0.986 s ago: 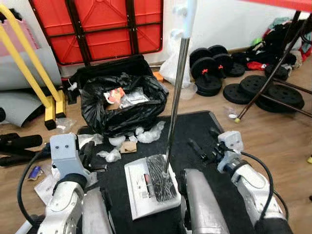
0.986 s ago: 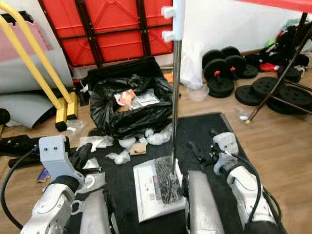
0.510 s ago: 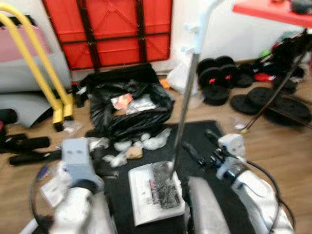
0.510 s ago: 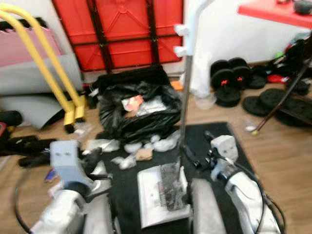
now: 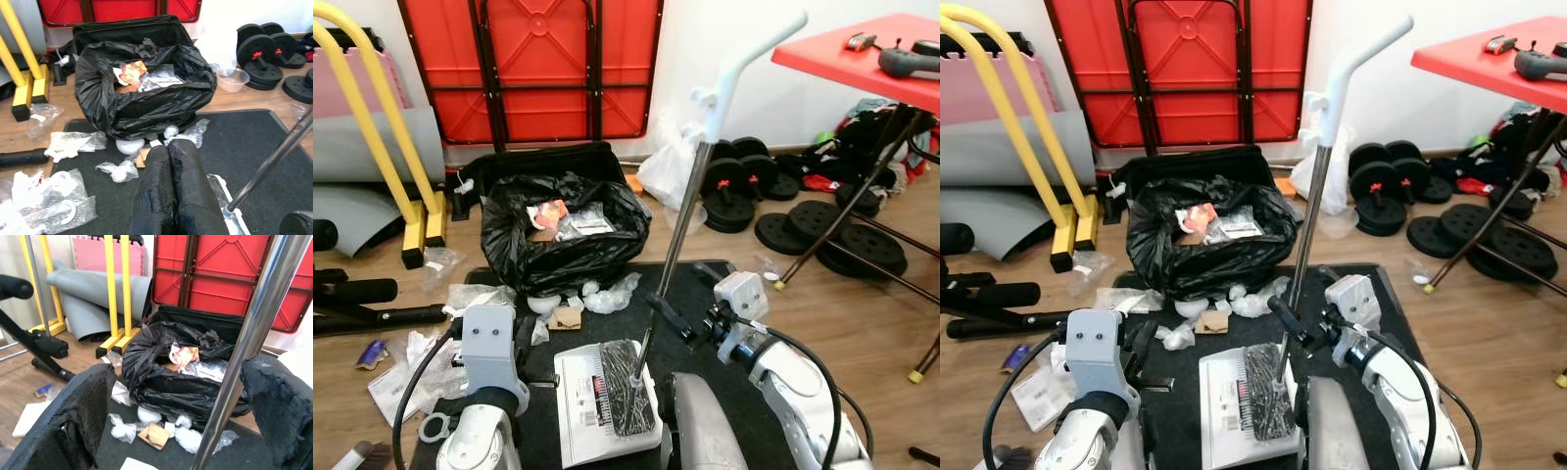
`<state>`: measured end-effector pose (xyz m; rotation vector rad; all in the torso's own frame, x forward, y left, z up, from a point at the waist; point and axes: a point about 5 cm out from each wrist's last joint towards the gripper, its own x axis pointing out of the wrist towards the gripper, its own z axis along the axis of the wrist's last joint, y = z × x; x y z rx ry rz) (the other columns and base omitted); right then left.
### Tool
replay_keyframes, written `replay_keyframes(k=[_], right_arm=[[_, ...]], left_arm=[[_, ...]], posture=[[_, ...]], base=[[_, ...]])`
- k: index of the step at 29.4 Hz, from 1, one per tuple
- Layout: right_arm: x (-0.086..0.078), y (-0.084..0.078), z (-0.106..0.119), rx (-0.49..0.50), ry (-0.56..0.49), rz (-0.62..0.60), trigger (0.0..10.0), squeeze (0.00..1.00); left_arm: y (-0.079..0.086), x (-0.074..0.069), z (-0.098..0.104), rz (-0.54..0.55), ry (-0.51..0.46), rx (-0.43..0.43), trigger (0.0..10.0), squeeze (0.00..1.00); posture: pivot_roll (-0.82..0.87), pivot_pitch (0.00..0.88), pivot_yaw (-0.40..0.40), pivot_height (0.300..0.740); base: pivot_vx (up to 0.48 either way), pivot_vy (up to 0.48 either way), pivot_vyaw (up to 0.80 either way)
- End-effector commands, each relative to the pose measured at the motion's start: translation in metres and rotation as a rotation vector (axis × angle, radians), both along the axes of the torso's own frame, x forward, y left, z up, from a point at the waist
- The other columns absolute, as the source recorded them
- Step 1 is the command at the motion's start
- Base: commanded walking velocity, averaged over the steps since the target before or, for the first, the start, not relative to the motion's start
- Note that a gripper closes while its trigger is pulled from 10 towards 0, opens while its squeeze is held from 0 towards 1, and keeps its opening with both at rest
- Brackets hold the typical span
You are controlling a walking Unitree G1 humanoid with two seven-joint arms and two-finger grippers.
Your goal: Sweep floor
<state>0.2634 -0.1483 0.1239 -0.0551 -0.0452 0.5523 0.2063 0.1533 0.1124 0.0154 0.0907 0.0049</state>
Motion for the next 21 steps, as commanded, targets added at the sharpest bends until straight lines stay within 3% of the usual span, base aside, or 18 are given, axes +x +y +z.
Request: replay_keyframes(k=[1, 6, 14, 21], right_arm=[[0.002, -0.003, 0.000, 0.015, 0.035, -0.033, 10.0, 0.00], [0.003, -0.004, -0.001, 0.017, 0.045, -0.045, 10.0, 0.00], [0.003, -0.002, -0.003, 0.026, 0.050, -0.067, 10.0, 0.00], [0.010, 0.001, -0.007, 0.026, 0.051, -0.070, 10.0, 0.00]], left_arm=[[0.006, -0.001, -0.002, 0.096, -0.005, 0.045, 10.0, 0.00], [0.008, 0.001, 0.002, 0.122, -0.036, 0.116, 10.0, 0.00], [0.015, 0.005, -0.001, 0.176, -0.067, 0.144, 10.0, 0.00], [0.017, 0.010, 0.000, 0.165, -0.067, 0.121, 10.0, 0.00]], posture=[[-0.09, 0.000, -0.090, 0.520], [-0.09, 0.000, -0.092, 0.535], [-0.10, 0.000, -0.044, 0.555], [-0.09, 0.000, -0.045, 0.575]], base=[[0.000, 0.000, 0.00], [0.000, 0.000, 0.00], [0.000, 0.000, 0.00], [-0.342, 0.000, 0.00]])
